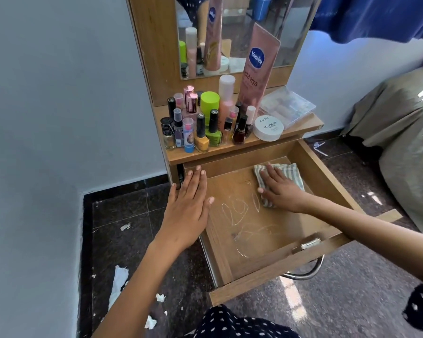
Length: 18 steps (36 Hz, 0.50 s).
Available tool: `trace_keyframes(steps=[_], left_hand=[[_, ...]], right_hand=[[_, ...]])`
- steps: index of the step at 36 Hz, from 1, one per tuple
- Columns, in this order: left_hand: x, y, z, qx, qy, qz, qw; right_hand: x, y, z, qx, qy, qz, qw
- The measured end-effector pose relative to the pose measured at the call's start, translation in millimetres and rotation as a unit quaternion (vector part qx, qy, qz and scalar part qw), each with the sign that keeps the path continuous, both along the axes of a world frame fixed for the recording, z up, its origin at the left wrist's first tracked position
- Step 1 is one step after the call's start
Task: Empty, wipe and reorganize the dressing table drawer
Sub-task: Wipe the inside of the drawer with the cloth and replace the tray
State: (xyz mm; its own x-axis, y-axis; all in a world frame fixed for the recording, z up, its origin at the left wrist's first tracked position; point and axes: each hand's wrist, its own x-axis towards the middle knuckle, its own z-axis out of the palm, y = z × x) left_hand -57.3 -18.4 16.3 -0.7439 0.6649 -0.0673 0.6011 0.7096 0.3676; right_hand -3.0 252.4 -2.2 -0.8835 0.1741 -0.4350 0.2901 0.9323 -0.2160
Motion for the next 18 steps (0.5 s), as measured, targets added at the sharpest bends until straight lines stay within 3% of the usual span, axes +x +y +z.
trace_keyframes(steps=[4,12,18], left_hand=[[-1,-1,0,-0.003,0.009,-0.002,1.0],[-4,-4,1,-0.009,0.02,-0.016,1.0],[-10,-8,-3,-0.008,0.018,-0.028,0.999]], right_hand=[[-1,-2,-4,-0.02,0.008,0.05,0.999],[-14,-61,-21,-0.049,0.07,0.268,0.96],[-16,-7,-9,-0.027,0.055,0.288,0.956]])
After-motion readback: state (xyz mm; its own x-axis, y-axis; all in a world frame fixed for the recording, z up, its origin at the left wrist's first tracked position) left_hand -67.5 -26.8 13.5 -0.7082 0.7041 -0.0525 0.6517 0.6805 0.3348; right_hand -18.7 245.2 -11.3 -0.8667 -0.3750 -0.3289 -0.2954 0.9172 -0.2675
